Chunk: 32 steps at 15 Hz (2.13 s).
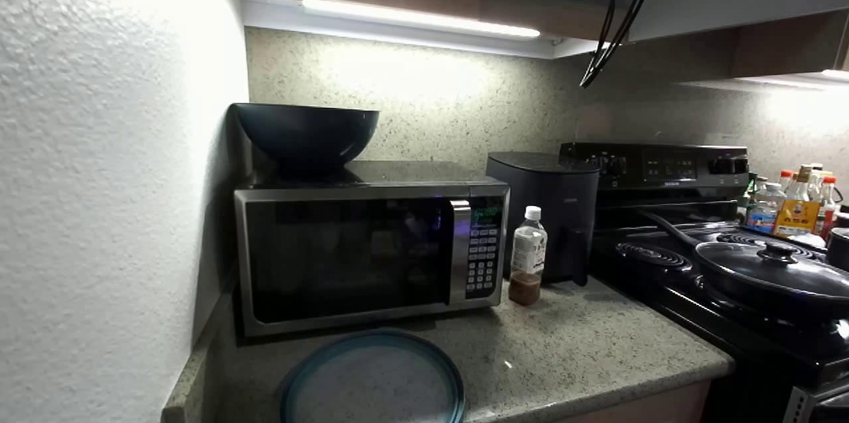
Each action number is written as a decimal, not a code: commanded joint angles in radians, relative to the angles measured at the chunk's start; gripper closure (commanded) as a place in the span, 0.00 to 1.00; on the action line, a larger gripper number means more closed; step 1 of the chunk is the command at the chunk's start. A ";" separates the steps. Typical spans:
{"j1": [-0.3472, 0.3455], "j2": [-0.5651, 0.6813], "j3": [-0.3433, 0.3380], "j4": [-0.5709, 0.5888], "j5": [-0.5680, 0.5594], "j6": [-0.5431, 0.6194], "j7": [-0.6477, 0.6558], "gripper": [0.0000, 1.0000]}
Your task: Remove the bottle from the open cabinet, put it on the counter, put it back in the cabinet and then put it back on the counter
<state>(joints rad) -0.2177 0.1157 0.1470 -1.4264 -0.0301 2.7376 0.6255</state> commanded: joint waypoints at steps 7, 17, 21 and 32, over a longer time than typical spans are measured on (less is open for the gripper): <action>0.011 -0.127 -0.051 -0.078 -0.124 0.043 0.078 0.87; 0.010 -0.208 -0.068 -0.093 -0.235 0.027 0.151 0.87; 0.038 -0.287 -0.076 -0.170 -0.118 -0.073 0.033 0.87; 0.000 -0.471 -0.085 -0.307 -0.190 -0.160 0.082 0.62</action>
<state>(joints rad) -0.2099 -0.3582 0.0568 -1.7393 -0.2293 2.5798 0.7152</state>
